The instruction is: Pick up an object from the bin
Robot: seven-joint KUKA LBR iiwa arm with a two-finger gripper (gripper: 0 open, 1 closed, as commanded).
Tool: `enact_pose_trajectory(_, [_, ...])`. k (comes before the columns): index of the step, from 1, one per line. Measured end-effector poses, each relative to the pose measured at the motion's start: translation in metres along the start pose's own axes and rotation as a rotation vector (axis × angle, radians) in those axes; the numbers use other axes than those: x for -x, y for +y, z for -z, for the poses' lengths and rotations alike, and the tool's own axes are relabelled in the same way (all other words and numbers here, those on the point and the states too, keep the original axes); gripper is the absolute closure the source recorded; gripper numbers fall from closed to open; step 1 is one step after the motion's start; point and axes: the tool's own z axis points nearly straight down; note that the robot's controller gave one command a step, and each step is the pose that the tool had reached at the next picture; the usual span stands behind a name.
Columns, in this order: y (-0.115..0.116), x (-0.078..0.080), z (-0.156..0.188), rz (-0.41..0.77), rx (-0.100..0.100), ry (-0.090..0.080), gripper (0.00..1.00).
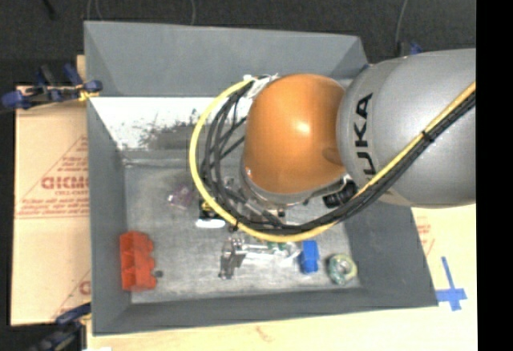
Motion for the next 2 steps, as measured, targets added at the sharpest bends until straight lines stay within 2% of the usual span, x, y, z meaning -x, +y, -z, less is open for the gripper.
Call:
enact_pose_trajectory(1, [-0.053,0.047,-0.105,-0.091,-0.001,-0.003,0.0])
enact_pose_trajectory(2, [-0.151,0.069,-0.122,0.081,-0.005,-0.01,0.0])
